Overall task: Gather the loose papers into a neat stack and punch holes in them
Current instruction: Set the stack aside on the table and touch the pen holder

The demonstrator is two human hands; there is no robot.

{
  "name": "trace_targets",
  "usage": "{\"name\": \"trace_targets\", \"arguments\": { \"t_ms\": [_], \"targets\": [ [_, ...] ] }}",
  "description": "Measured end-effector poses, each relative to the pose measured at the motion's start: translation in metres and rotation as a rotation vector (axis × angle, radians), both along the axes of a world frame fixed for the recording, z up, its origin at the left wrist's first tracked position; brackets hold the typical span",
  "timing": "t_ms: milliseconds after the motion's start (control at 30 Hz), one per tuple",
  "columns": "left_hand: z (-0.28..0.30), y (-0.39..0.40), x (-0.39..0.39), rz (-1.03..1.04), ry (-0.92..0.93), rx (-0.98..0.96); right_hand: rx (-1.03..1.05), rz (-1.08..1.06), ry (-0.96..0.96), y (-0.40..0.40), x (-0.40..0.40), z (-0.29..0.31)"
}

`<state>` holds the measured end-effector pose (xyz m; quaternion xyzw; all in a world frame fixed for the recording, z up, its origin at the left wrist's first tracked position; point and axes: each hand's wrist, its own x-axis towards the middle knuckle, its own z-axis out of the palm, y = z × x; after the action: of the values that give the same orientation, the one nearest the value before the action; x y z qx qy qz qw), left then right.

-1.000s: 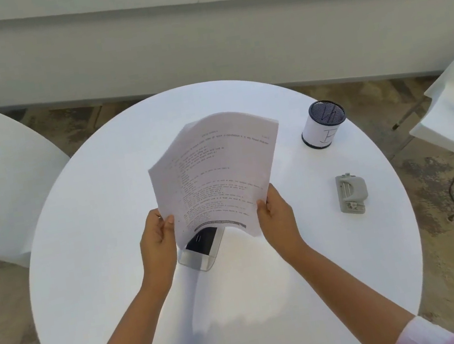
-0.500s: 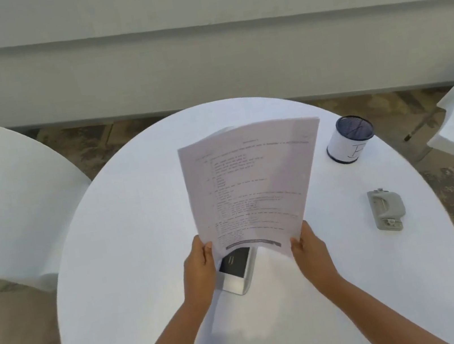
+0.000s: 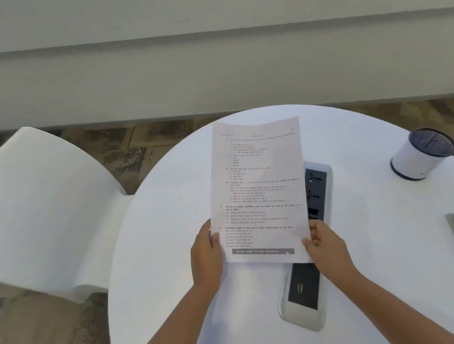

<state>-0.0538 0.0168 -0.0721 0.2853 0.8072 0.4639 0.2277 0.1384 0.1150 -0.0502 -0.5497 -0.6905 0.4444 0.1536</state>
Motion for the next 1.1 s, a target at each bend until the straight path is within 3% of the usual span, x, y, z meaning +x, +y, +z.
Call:
{"name": "trace_targets", "arguments": {
  "t_ms": [200,533,833,1100],
  "targets": [
    [-0.026,0.011,-0.060,0.082,-0.028,-0.095,-0.024,0.075,-0.079,0.013,-0.056,-0.015],
    [-0.038,0.036,-0.113,0.052,0.015,-0.150,-0.024,0.086,-0.141,0.039,-0.108,-0.027],
    [-0.039,0.054,-0.137,-0.054,0.147,-0.240,0.004,0.073,-0.160,0.058,-0.129,-0.029],
    [-0.035,0.058,-0.132,-0.015,0.207,-0.305,-0.018,0.056,-0.135,0.060,-0.127,-0.036]
  ]
}}
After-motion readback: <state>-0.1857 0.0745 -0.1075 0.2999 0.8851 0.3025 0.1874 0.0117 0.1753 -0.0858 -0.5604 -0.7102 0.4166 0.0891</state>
